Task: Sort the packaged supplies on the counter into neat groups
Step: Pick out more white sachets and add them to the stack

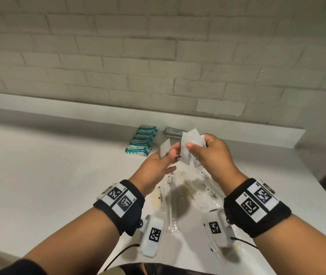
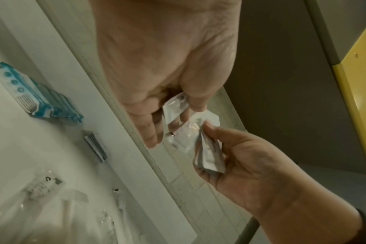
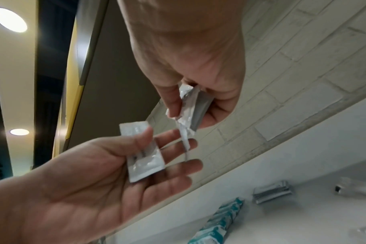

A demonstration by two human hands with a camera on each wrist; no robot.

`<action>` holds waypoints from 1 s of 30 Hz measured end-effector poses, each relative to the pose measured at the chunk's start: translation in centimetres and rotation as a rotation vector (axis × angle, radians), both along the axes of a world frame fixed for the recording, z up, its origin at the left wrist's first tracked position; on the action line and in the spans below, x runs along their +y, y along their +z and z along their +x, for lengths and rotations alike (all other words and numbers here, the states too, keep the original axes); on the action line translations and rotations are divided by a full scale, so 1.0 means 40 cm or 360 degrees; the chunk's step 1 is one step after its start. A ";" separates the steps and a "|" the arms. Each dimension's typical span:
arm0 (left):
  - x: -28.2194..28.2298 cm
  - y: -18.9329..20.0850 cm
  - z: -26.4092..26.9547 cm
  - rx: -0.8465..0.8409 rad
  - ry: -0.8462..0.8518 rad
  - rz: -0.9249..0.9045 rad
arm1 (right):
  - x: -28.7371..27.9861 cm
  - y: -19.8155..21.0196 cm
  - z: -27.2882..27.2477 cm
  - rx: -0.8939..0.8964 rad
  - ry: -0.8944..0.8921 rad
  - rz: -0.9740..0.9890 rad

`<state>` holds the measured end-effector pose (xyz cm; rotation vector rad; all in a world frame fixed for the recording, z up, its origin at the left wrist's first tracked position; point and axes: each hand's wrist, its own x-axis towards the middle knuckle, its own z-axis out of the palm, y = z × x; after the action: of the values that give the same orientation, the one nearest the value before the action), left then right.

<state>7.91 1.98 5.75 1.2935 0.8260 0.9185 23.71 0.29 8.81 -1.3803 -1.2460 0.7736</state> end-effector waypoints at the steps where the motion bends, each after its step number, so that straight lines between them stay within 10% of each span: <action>1: -0.002 0.000 0.008 -0.0052 -0.0014 -0.0031 | -0.003 -0.004 -0.010 -0.0007 0.0081 -0.0030; 14: 0.012 -0.016 0.015 -0.0338 0.0106 -0.0226 | 0.014 -0.023 0.021 0.0514 0.0145 -0.0115; 30: 0.011 -0.035 0.001 -0.0193 0.0042 -0.0237 | 0.011 -0.043 0.011 0.0441 0.0244 -0.0205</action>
<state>7.97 2.42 4.37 1.0897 0.8027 0.9293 24.13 0.71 7.10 -1.2390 -1.1067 1.1284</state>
